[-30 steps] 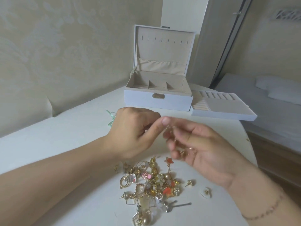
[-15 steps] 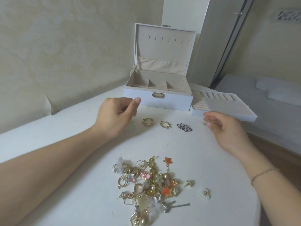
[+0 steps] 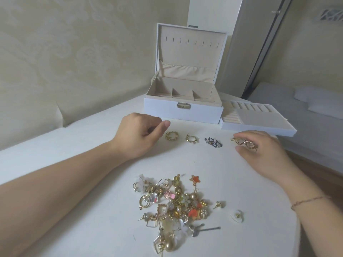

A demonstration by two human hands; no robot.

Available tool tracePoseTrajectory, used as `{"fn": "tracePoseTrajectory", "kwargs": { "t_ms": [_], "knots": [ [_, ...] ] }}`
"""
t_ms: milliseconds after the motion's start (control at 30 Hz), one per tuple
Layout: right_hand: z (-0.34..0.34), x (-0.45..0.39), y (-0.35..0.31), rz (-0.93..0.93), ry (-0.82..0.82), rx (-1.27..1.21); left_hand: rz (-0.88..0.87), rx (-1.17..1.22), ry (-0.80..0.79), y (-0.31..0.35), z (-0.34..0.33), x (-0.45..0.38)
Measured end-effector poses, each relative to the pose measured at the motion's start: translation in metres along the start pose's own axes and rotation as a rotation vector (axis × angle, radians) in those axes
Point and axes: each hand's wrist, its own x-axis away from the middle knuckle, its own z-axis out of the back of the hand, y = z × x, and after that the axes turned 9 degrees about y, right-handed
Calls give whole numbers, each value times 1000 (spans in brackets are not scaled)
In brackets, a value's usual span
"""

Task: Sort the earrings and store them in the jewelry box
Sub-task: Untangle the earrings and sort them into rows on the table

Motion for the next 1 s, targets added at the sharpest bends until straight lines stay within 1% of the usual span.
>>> {"fn": "tracePoseTrajectory", "kwargs": {
  "t_ms": [100,133,167,233,300,400,533,600,700,800,933,1000],
  "knots": [
    [0,3,-1,16,-1,8,-99,110,-133,7,3,3],
    [0,3,-2,3,12,-6,-93,185,-202,11,5,4],
    [1,4,-4,1,42,-13,-45,282,-283,16,7,3],
    [6,4,-11,72,143,-2,68,462,-453,28,16,-2],
    [14,6,-28,153,192,-68,91,521,-638,36,27,-10],
    [24,15,-65,251,124,-251,44,429,-837,45,41,-21],
    [22,30,-99,386,-17,-290,-12,152,-1049,55,44,-20],
    [19,35,-107,431,-67,-282,0,56,-1100,60,43,-18],
    [14,42,-116,434,-151,-302,8,-2,-1118,62,41,-17],
    [8,45,-123,426,-229,-258,17,-11,-1124,62,41,-17],
    [-1,46,-128,510,-295,-96,32,30,-1143,61,40,-17],
    [-2,47,-126,514,-315,-97,42,36,-1155,60,42,-19]
  ]
}}
